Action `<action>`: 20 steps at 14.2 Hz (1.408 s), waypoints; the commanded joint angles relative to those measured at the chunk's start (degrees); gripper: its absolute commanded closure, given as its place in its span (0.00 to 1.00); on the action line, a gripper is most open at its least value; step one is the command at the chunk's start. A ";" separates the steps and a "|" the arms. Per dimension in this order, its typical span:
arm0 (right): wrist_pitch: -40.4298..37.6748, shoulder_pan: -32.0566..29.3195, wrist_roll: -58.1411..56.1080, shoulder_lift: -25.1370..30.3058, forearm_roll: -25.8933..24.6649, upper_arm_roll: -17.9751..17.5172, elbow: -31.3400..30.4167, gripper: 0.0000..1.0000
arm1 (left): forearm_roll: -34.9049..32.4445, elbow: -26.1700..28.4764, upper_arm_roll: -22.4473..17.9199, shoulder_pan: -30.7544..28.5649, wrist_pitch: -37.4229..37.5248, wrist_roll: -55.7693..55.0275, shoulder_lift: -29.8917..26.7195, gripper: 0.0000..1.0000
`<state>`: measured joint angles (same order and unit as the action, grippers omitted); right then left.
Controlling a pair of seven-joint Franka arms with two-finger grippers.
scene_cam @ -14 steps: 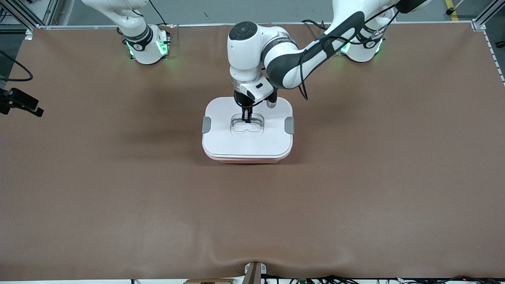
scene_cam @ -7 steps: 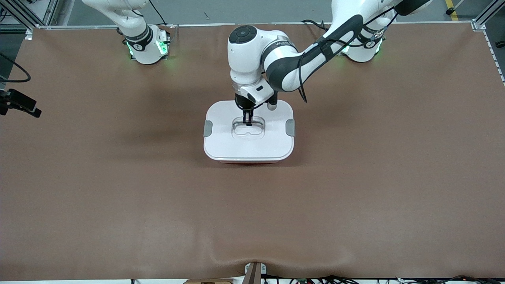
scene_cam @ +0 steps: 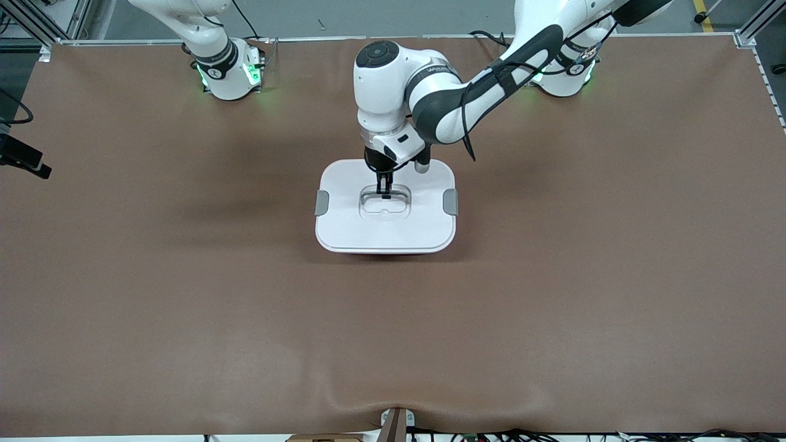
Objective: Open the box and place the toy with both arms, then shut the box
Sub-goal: 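Press the lid down and open the left gripper off the handle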
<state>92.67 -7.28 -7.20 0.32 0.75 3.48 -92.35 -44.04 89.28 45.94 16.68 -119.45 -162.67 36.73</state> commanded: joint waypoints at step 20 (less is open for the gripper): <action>-1.35 2.35 4.56 0.03 0.48 -0.58 0.07 0.00 | -5.89 3.35 0.91 0.73 -0.43 -20.67 -2.19 1.00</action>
<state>92.08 -4.98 -3.68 0.17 0.87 2.83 -92.53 -44.94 89.77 46.11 17.06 -119.62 -162.97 36.83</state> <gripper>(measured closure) 0.000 0.934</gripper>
